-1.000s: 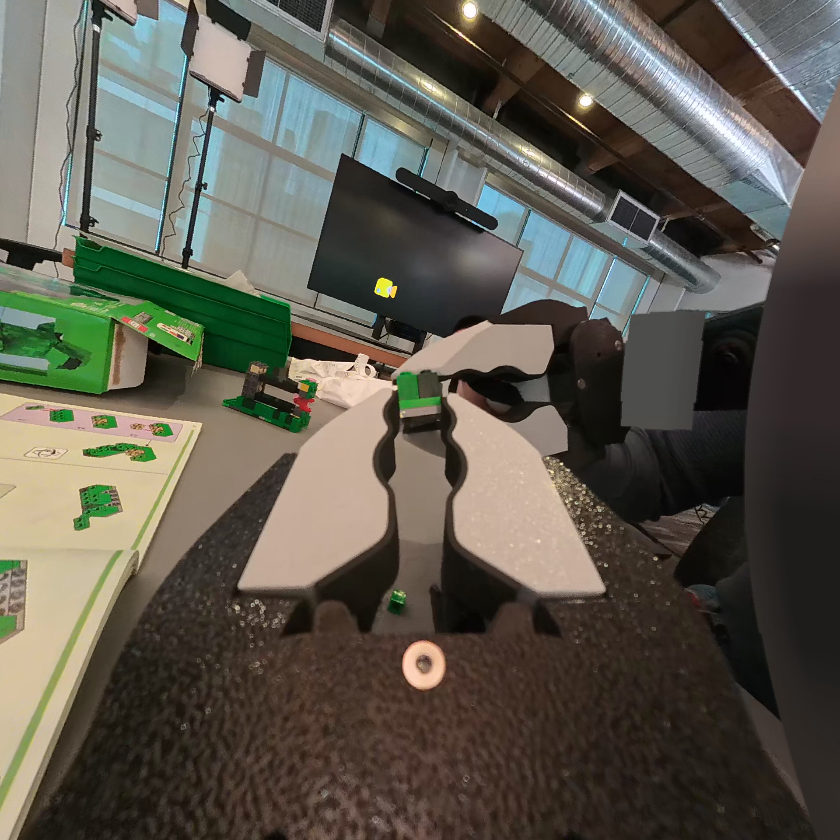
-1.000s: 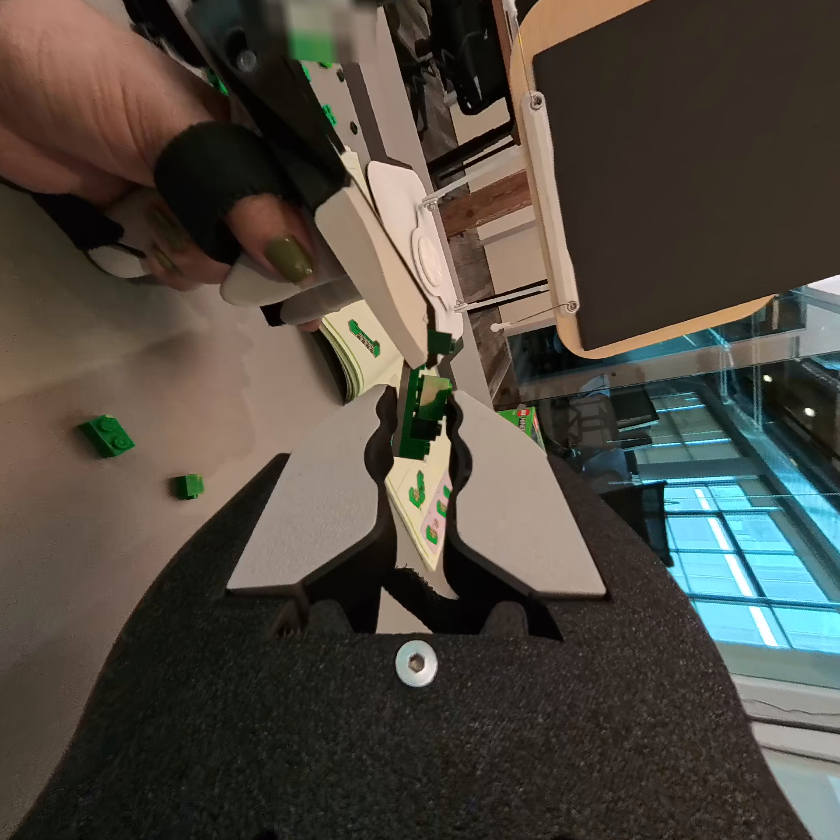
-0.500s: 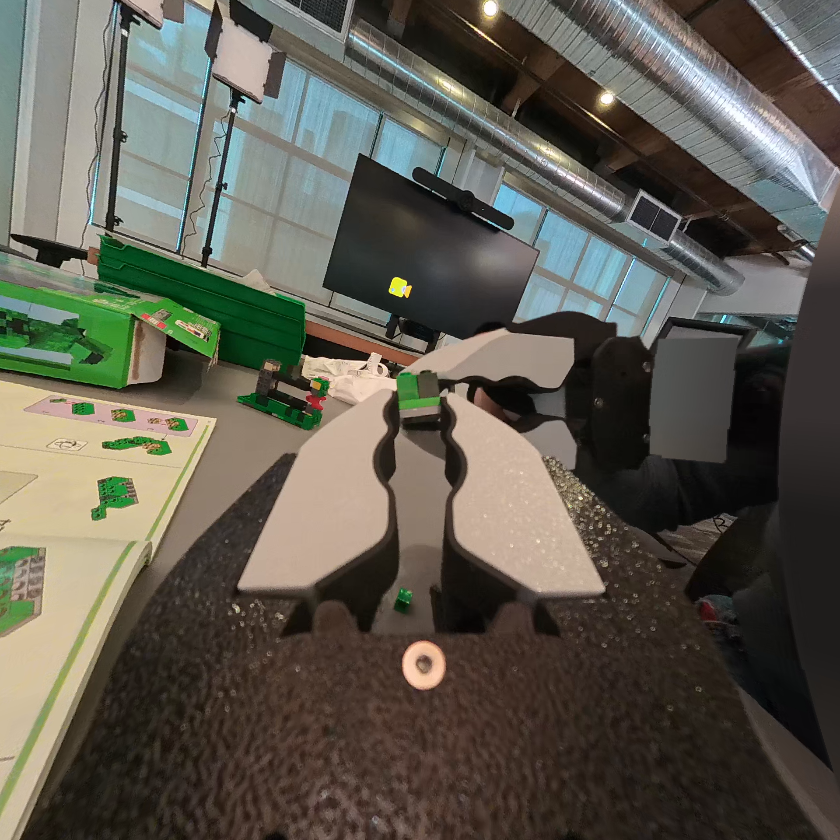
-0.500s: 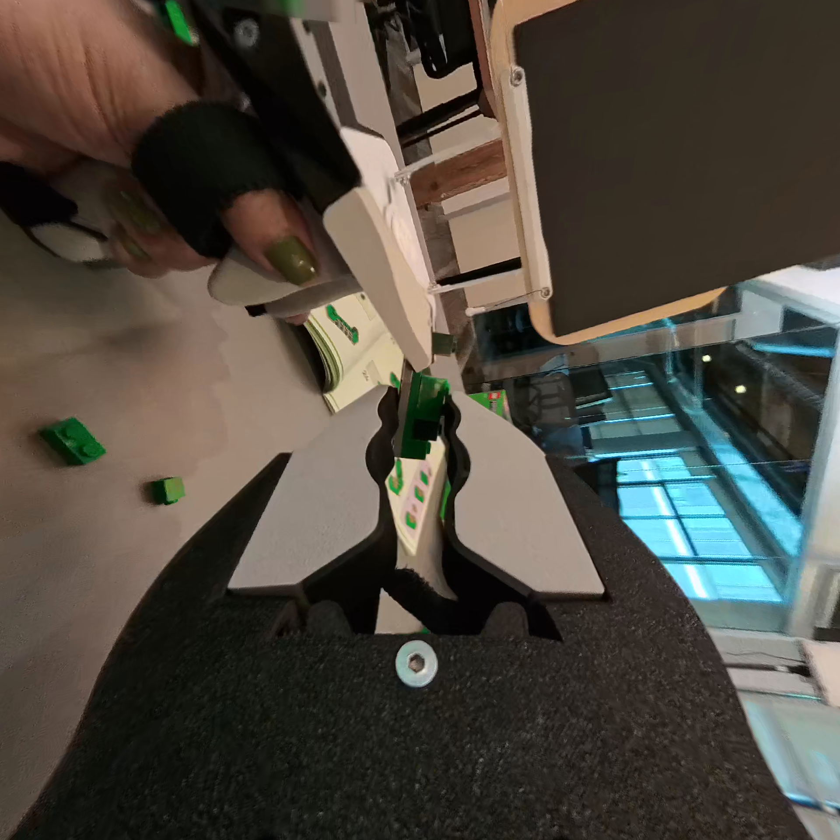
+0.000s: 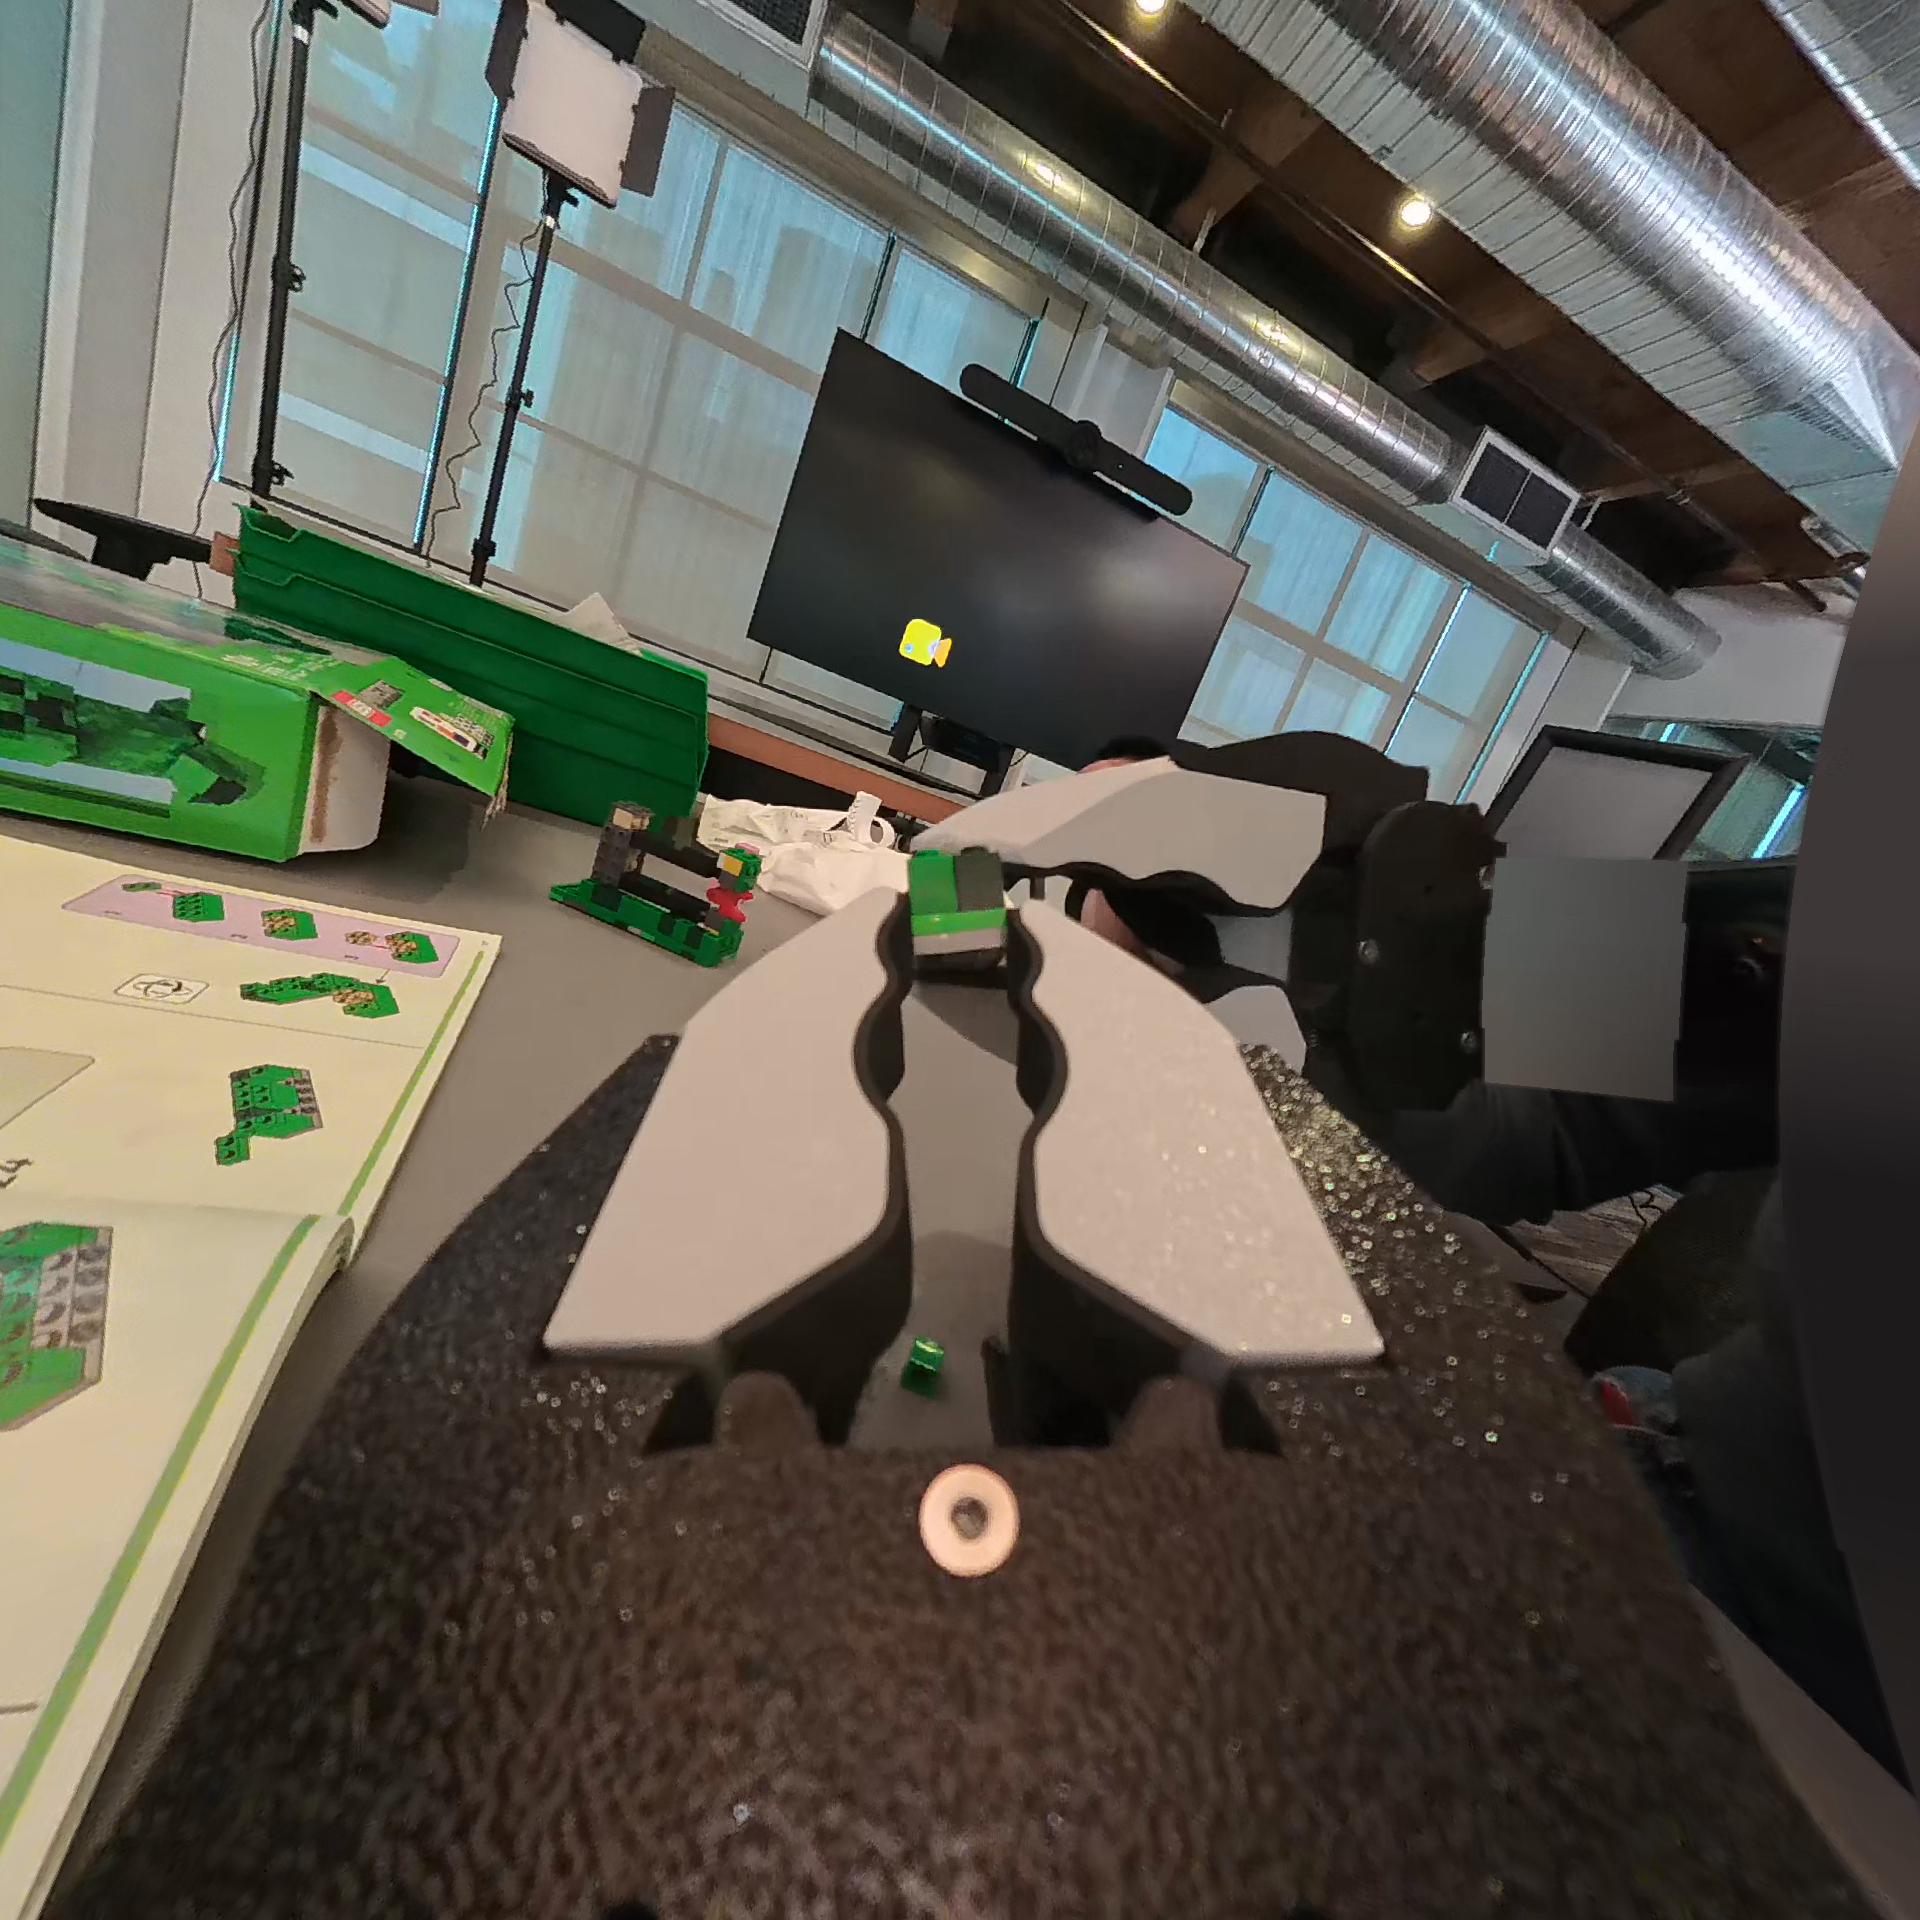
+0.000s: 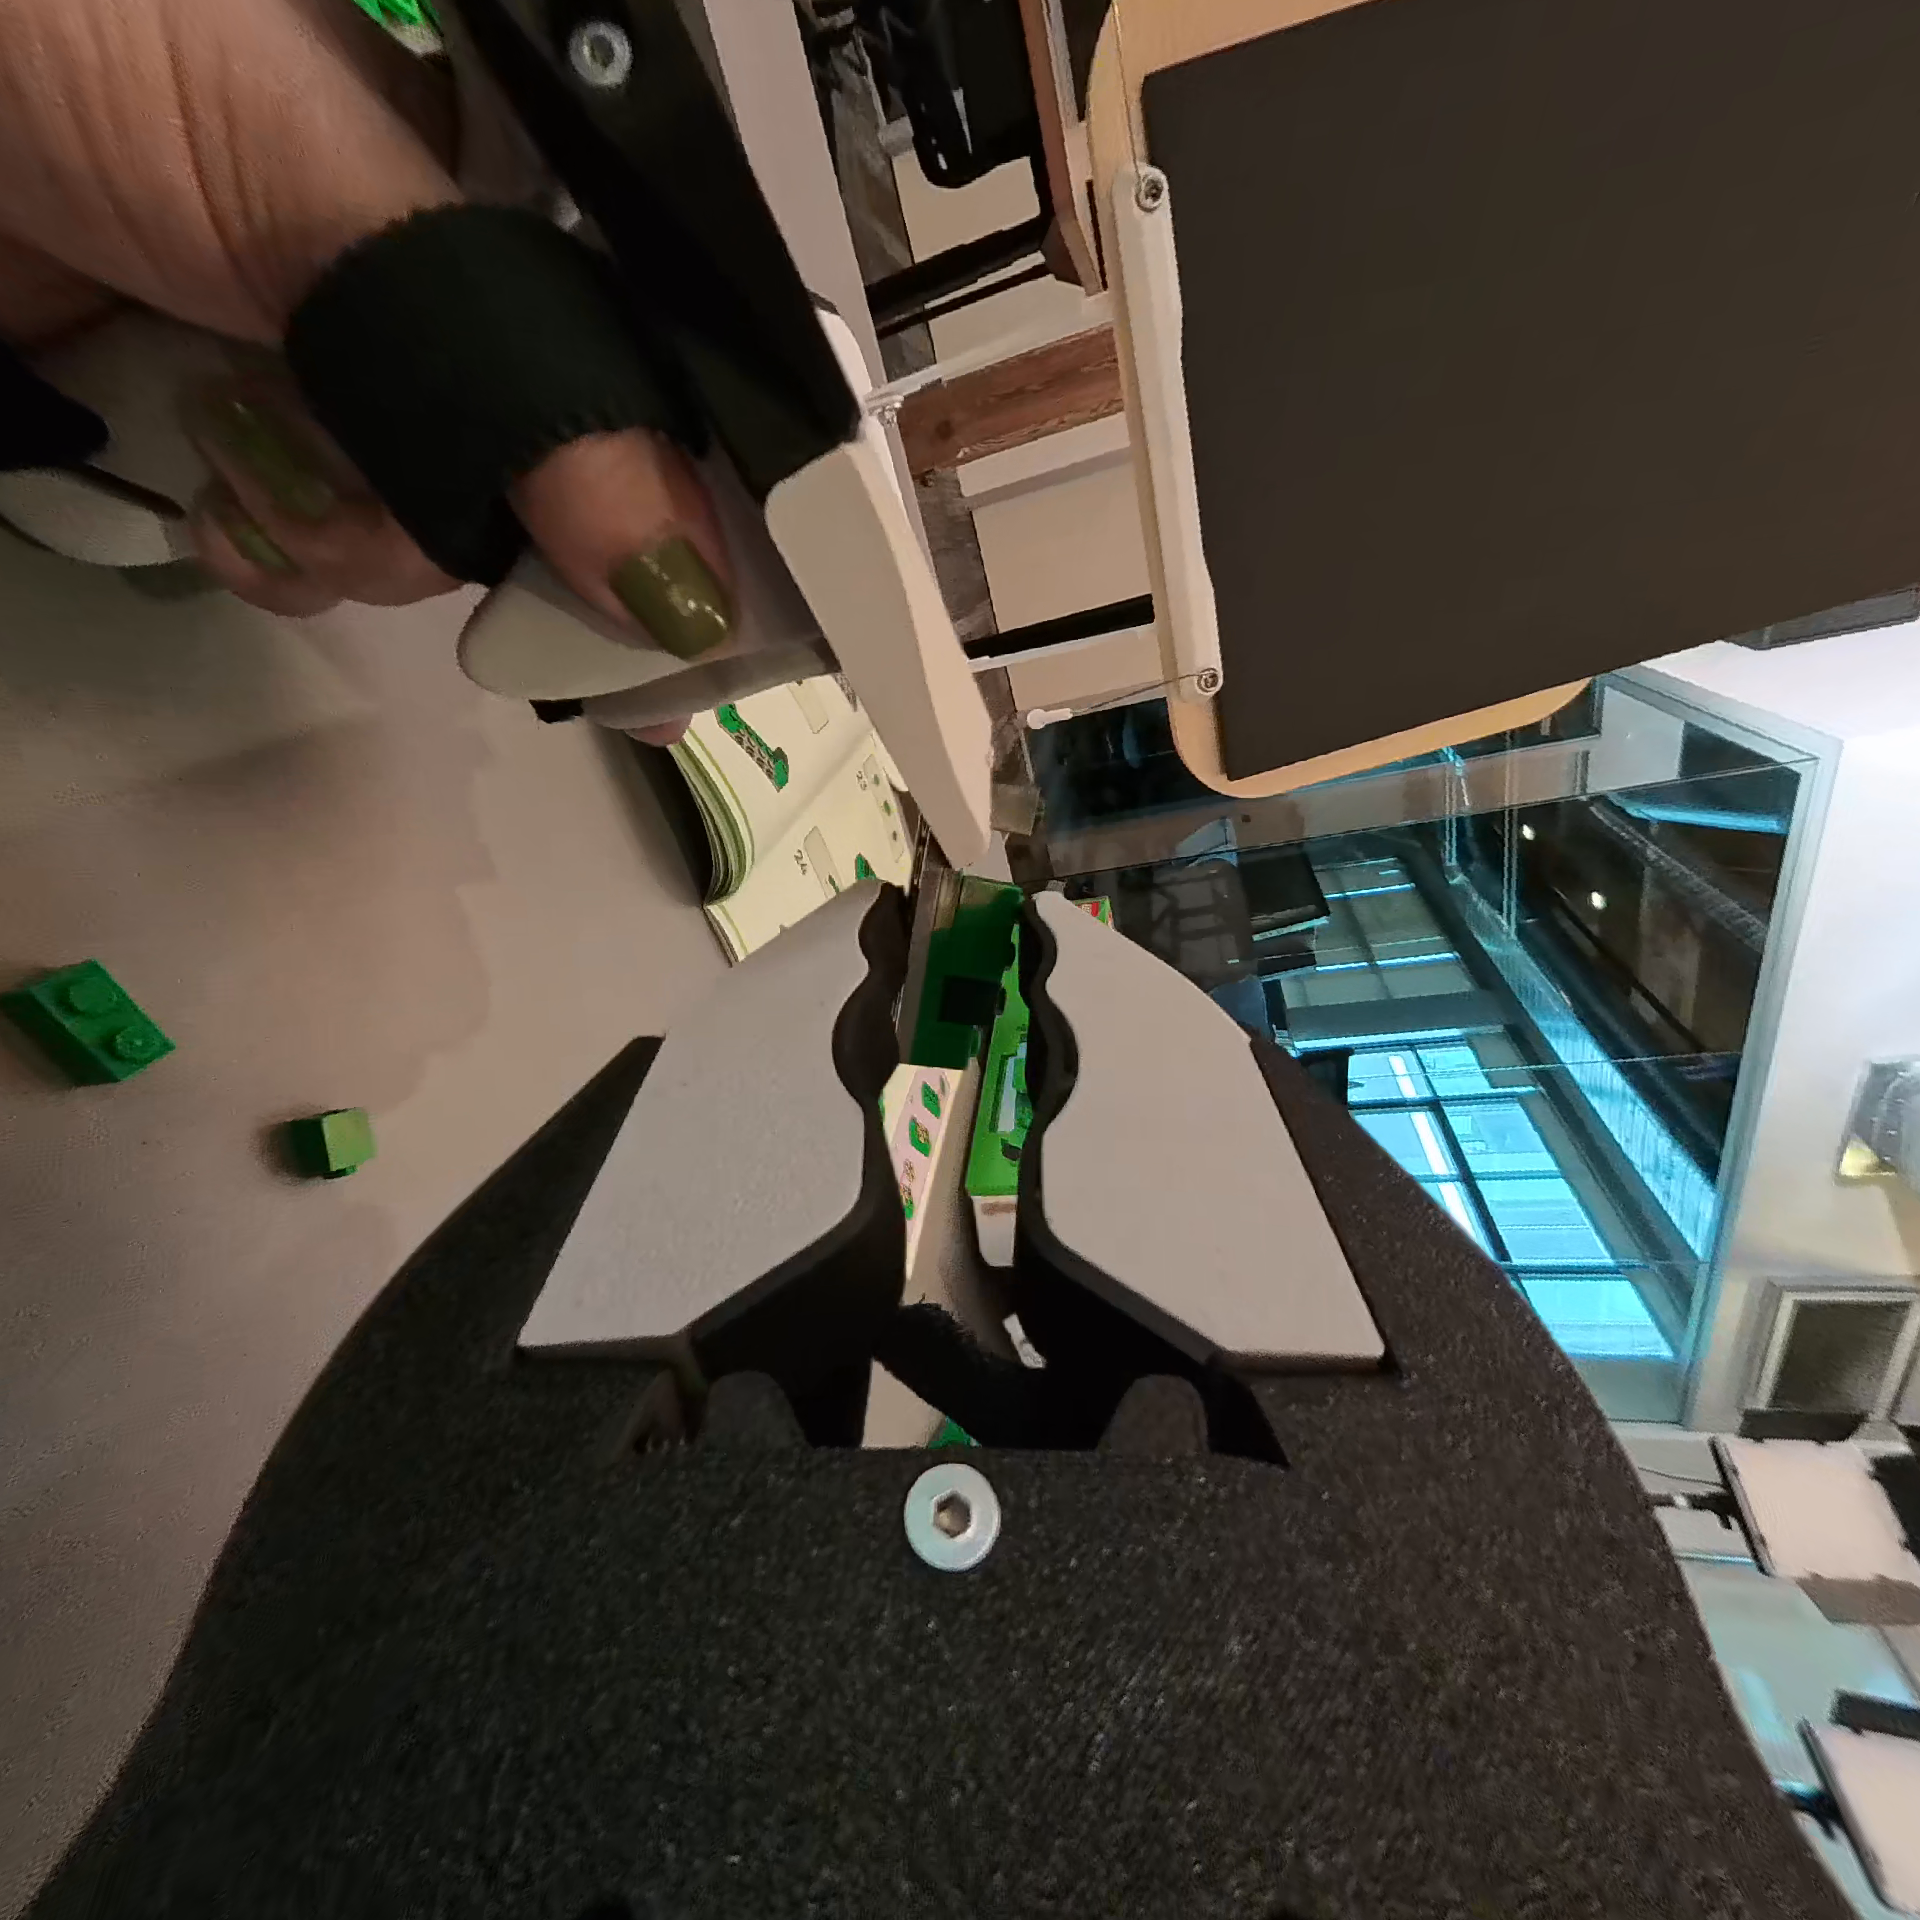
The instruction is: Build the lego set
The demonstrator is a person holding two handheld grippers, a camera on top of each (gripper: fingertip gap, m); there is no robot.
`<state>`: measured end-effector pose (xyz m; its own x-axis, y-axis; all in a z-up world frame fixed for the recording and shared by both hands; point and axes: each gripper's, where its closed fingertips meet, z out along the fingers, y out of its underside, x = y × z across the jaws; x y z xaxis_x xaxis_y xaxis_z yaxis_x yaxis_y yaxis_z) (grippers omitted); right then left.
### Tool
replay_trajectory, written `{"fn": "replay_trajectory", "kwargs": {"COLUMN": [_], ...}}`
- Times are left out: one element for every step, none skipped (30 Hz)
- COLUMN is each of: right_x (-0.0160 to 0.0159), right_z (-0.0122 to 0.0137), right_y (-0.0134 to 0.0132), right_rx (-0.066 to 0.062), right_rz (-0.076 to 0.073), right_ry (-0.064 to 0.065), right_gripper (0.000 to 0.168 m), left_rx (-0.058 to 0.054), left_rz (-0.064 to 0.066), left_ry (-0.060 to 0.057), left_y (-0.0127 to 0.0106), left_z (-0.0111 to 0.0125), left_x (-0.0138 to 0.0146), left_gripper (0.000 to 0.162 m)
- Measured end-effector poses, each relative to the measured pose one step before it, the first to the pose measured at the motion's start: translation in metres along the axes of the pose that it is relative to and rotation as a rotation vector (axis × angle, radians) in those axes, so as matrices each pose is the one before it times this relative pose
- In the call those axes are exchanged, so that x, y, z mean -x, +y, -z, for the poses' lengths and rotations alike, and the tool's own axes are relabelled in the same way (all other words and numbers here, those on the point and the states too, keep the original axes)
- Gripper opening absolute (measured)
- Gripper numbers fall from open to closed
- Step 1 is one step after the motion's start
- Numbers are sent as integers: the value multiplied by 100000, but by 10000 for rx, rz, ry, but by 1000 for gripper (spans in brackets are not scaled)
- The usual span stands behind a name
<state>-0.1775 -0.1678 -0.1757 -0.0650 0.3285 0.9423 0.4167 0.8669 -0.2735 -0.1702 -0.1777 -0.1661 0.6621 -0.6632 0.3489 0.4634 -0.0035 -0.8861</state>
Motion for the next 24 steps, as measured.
{"fn": "replay_trajectory", "kwargs": {"right_x": [-5,21,2,0,-23,-4,-23,-10,-5,59,51,36,182,99,16,216,316,261,463,500,339,417,162,-163], "right_z": [25,16,13,40,31,19,-1,-20,-31,9,51,154,255,298,372,395,446,443,411,357,387,401,310,191], "right_y": [41,51,81,38,30,56,14,-40,-108,-165,-155,-159,-106,-48,109,95,15,-52,-123,-191,-272,-194,146,582], "right_rx": [3,20,46,6,14,46,4,-57,-106,-181,-193,-196,-216,-259,-225,-265,-337,-380,-377,-355,-390,-314,-55,261], "right_rz": [54,100,111,147,164,136,57,-60,-201,-334,-394,-470,-525,-660,-778,-885,-955,-1049,-1162,-1242,-1052,-732,-492,-223], "right_ry": [-88,-92,-71,-48,-38,-41,-16,22,35,-25,-110,-188,-354,-351,-328,-544,-637,-626,-813,-870,-696,-647,-377,-48], "right_gripper": [20,20,19,19,19,19,19,19,19,19,20,20,31,47,55,61,63,63,59,57,57,55,54,50], "left_rx": [28,46,47,34,42,38,-3,-40,-62,-60,-31,-39,-123,-191,-183,-129,-68,-18,5,7,-10,-58,-113,-149], "left_rz": [-19,-21,-25,-21,-5,0,-8,7,37,74,75,18,-11,12,52,62,35,-20,-59,-56,-18,2,3,2], "left_ry": [-14,-32,-39,-17,-16,-25,-14,8,49,107,140,115,109,214,292,373,383,327,307,309,237,183,134,110], "left_y": [28,56,57,45,59,49,-8,-47,-85,-70,-52,-52,-158,-254,-266,-211,-140,-76,-29,-11,-18,-93,-192,-268], "left_z": [-20,-43,-35,-27,-28,-25,-3,40,65,64,43,26,110,186,194,146,103,72,28,14,20,58,106,168], "left_x": [1,15,22,-7,4,18,7,3,-25,-70,-118,-119,-115,-232,-299,-383,-411,-372,-378,-407,-316,-236,-168,-132], "left_gripper": [16,16,16,16,16,16,16,16,16,16,16,16,16,16,16,16,16,16,16,16,16,16,16,16]}}
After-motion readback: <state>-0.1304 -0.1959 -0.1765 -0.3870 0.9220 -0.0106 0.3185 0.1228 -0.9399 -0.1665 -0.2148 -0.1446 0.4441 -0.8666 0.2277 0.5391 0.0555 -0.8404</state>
